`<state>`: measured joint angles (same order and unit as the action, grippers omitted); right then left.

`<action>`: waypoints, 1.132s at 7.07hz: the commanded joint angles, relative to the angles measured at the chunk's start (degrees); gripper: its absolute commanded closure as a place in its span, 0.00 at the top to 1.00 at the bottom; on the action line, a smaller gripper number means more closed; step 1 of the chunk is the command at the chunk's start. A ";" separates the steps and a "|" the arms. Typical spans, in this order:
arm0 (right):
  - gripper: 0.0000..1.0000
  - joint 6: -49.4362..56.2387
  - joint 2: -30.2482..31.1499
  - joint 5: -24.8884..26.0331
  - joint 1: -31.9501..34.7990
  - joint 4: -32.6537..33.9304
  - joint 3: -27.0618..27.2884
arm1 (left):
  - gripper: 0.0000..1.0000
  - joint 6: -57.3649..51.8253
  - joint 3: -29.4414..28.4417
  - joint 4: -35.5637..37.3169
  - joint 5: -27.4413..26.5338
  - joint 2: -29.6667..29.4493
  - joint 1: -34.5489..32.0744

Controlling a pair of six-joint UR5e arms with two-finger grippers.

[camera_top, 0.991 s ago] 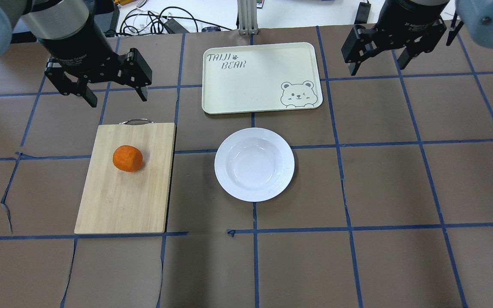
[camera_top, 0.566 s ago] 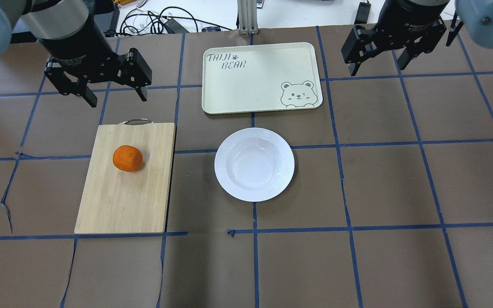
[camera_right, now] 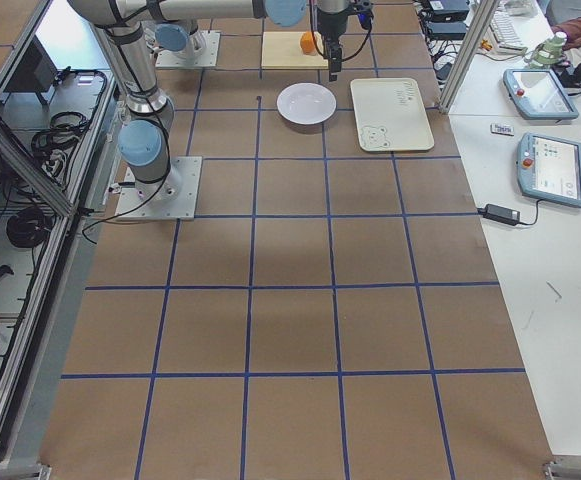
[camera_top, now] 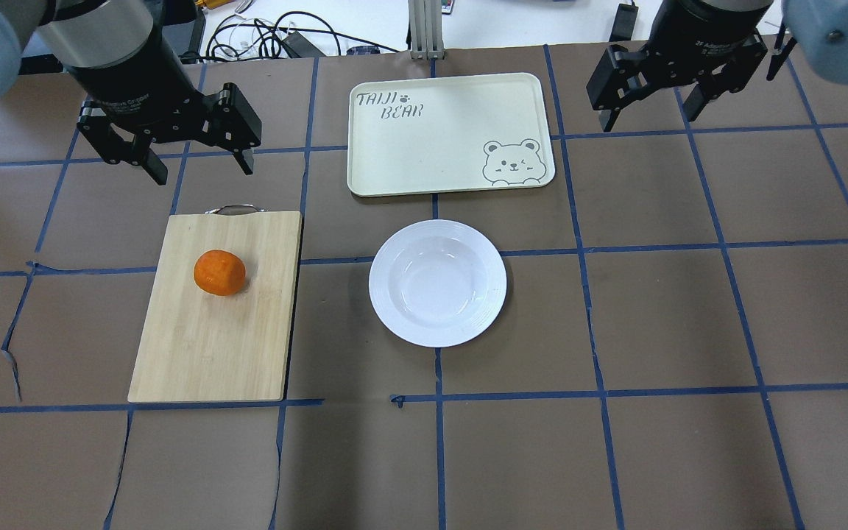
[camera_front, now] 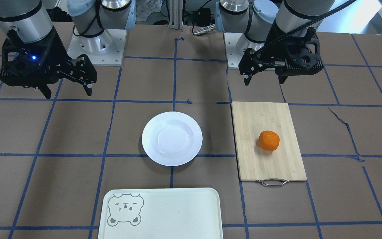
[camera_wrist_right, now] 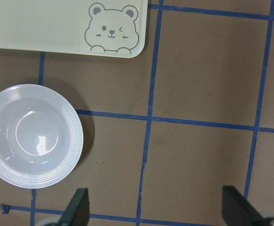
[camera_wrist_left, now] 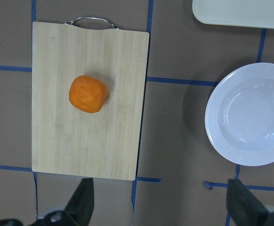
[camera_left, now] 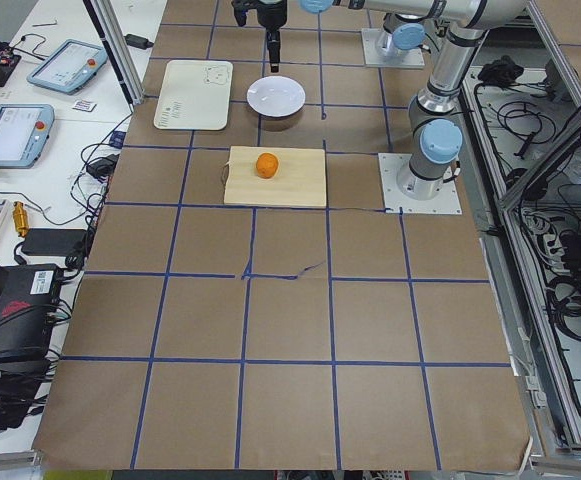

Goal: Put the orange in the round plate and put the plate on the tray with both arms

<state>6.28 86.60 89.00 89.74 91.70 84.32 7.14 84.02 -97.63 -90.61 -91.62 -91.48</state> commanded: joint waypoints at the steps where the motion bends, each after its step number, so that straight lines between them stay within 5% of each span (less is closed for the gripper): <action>1: 1.00 -0.04 0.40 -0.06 0.00 -0.03 0.49 | 1.00 -0.28 0.09 -0.02 0.09 0.65 -0.19; 4: 1.00 -0.04 0.50 -0.06 0.00 -0.03 0.85 | 1.00 -0.55 6.47 -0.11 -0.18 -2.84 2.35; 8: 1.00 -0.04 0.50 -0.06 0.00 -0.03 0.85 | 1.00 -11.06 23.45 28.85 -6.39 -11.89 9.57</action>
<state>6.24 87.10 88.95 89.74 91.67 85.17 -0.30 103.77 -76.19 -94.47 -100.79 -82.77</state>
